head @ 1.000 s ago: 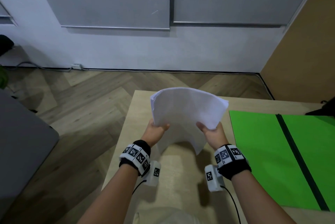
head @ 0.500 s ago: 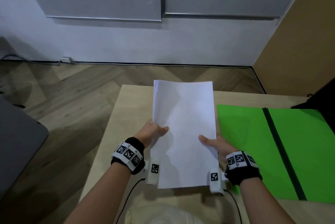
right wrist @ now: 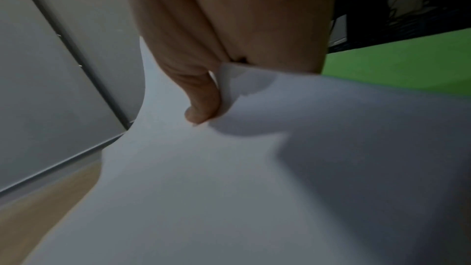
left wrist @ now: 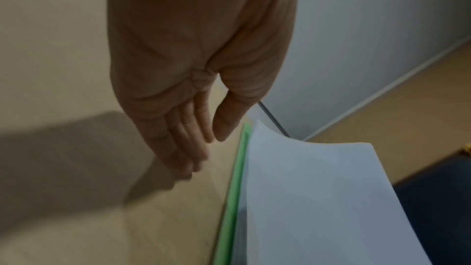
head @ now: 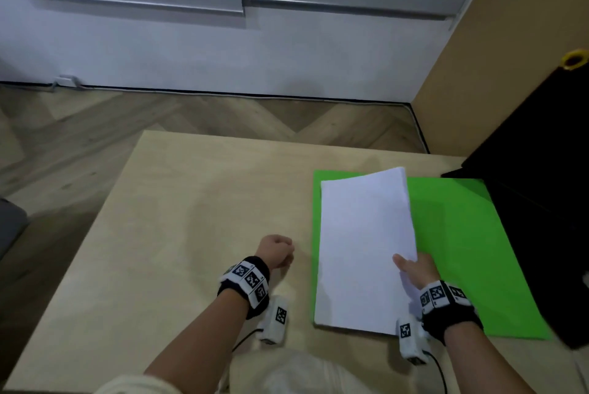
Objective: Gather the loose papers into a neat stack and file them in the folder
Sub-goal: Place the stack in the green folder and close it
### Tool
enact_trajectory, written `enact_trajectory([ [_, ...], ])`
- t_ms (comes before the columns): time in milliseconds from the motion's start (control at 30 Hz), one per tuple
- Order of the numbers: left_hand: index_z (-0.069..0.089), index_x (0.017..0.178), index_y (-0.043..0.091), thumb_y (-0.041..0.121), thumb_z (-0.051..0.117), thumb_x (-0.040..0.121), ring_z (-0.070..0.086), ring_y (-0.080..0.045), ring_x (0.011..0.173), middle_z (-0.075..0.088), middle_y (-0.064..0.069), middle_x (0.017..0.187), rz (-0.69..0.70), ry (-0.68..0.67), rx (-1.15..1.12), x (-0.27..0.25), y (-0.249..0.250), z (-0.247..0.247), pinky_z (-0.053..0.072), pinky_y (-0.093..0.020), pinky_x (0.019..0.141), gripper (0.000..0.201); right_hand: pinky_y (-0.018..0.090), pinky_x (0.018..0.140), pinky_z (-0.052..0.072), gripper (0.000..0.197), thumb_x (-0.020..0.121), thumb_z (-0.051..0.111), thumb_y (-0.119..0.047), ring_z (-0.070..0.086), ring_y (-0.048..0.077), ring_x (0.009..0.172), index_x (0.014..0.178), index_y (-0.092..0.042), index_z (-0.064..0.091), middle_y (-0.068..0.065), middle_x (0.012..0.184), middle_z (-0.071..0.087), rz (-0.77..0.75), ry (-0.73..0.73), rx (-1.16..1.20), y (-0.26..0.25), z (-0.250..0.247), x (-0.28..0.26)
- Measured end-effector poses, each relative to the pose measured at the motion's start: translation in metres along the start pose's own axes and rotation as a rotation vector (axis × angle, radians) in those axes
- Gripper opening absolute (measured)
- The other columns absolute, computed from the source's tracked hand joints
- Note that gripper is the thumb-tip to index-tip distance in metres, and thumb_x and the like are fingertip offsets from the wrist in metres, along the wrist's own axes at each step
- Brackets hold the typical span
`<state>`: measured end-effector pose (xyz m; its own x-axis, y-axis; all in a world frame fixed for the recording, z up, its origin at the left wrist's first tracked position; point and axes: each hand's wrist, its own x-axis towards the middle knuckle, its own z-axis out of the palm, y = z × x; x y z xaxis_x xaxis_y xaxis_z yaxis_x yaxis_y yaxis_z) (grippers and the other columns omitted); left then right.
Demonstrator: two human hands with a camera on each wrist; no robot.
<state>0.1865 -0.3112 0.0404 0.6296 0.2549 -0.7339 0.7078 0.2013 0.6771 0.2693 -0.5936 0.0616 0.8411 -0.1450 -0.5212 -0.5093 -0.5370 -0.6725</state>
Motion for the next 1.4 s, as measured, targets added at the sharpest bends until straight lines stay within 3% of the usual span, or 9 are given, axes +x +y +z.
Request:
enact_trajectory([
  [167, 0.051, 0.128, 0.001, 0.003, 0.055, 0.084, 0.059, -0.035, 0.113, 0.057, -0.019, 0.125, 0.013, 0.137, 0.242, 0.011, -0.001, 0.051, 0.051, -0.044, 0.098, 0.044, 0.038, 0.113, 0.023, 0.064, 0.088, 0.06, -0.009, 0.031, 0.038, 0.138, 0.139, 0.013, 0.028, 0.025, 0.15, 0.029, 0.083, 0.161, 0.012, 0.033, -0.047, 0.023],
  [300, 0.052, 0.125, 0.007, 0.015, 0.06, 0.082, 0.059, -0.033, 0.108, 0.046, -0.015, 0.132, 0.017, 0.208, 0.279, 0.007, 0.006, 0.076, 0.052, -0.036, 0.093, 0.044, 0.038, 0.112, 0.028, 0.063, 0.087, 0.062, -0.011, 0.037, 0.038, 0.135, 0.137, 0.013, 0.033, 0.027, 0.147, 0.034, 0.165, 0.16, 0.015, 0.05, -0.054, 0.03],
  [467, 0.056, 0.119, 0.001, 0.043, 0.07, 0.066, 0.066, -0.036, 0.104, 0.065, -0.021, 0.12, -0.007, 0.163, 0.206, 0.015, 0.001, 0.094, 0.054, -0.048, 0.093, 0.069, 0.037, 0.111, 0.028, 0.061, 0.087, 0.061, -0.01, 0.037, 0.037, 0.135, 0.137, 0.012, 0.034, 0.025, 0.147, 0.036, 0.176, 0.144, 0.042, 0.054, -0.054, 0.035],
  [533, 0.052, 0.125, -0.002, 0.028, 0.058, 0.09, 0.061, -0.034, 0.108, 0.061, -0.021, 0.128, 0.04, 0.188, 0.318, 0.006, 0.007, 0.096, 0.049, -0.039, 0.096, 0.046, 0.037, 0.111, 0.026, 0.063, 0.088, 0.061, -0.01, 0.035, 0.037, 0.136, 0.139, 0.011, 0.031, 0.024, 0.148, 0.034, 0.162, 0.123, 0.059, 0.054, -0.056, 0.037],
  [600, 0.045, 0.133, -0.001, 0.016, 0.046, 0.098, 0.056, -0.035, 0.119, 0.055, -0.021, 0.136, 0.11, 0.245, 0.412, 0.001, 0.013, 0.092, 0.045, -0.042, 0.102, 0.039, 0.038, 0.111, 0.027, 0.062, 0.088, 0.061, -0.01, 0.037, 0.036, 0.136, 0.139, 0.011, 0.032, 0.023, 0.147, 0.036, 0.139, 0.107, 0.092, 0.055, -0.059, 0.038],
  [867, 0.055, 0.118, 0.006, 0.004, 0.048, 0.093, 0.063, -0.038, 0.102, 0.067, -0.023, 0.114, 0.33, 0.556, 0.585, -0.043, 0.05, -0.002, 0.047, -0.041, 0.085, 0.026, 0.035, 0.105, 0.033, 0.046, 0.087, 0.058, 0.0, 0.047, 0.038, 0.126, 0.128, 0.015, 0.045, 0.025, 0.135, 0.049, 0.045, 0.11, 0.17, 0.031, -0.071, 0.044],
  [1067, 0.054, 0.118, 0.005, 0.004, 0.048, 0.095, 0.057, -0.03, 0.087, 0.067, -0.019, 0.109, 0.326, 0.685, 0.616, -0.074, 0.067, -0.059, 0.045, -0.041, 0.081, 0.024, 0.034, 0.108, 0.029, 0.052, 0.089, 0.056, -0.003, 0.041, 0.036, 0.131, 0.135, 0.012, 0.037, 0.023, 0.144, 0.041, 0.012, 0.012, 0.164, 0.005, -0.031, 0.036],
  [1267, 0.055, 0.117, 0.003, 0.0, 0.048, 0.094, 0.06, -0.033, 0.094, 0.066, -0.021, 0.113, 0.303, 0.737, 0.567, -0.087, 0.061, -0.077, 0.046, -0.04, 0.081, 0.025, 0.035, 0.1, 0.037, 0.044, 0.09, 0.055, -0.003, 0.049, 0.037, 0.123, 0.129, 0.013, 0.044, 0.024, 0.134, 0.05, 0.014, -0.092, 0.128, -0.015, 0.025, 0.025],
  [1400, 0.054, 0.123, 0.003, -0.001, 0.046, 0.095, 0.061, -0.034, 0.108, 0.065, -0.02, 0.12, 0.283, 0.729, 0.505, -0.094, 0.061, -0.082, 0.048, -0.047, 0.095, 0.029, 0.037, 0.103, 0.04, 0.044, 0.087, 0.059, -0.007, 0.053, 0.037, 0.12, 0.127, 0.01, 0.051, 0.023, 0.132, 0.055, -0.018, -0.086, 0.046, -0.011, 0.049, 0.034],
])
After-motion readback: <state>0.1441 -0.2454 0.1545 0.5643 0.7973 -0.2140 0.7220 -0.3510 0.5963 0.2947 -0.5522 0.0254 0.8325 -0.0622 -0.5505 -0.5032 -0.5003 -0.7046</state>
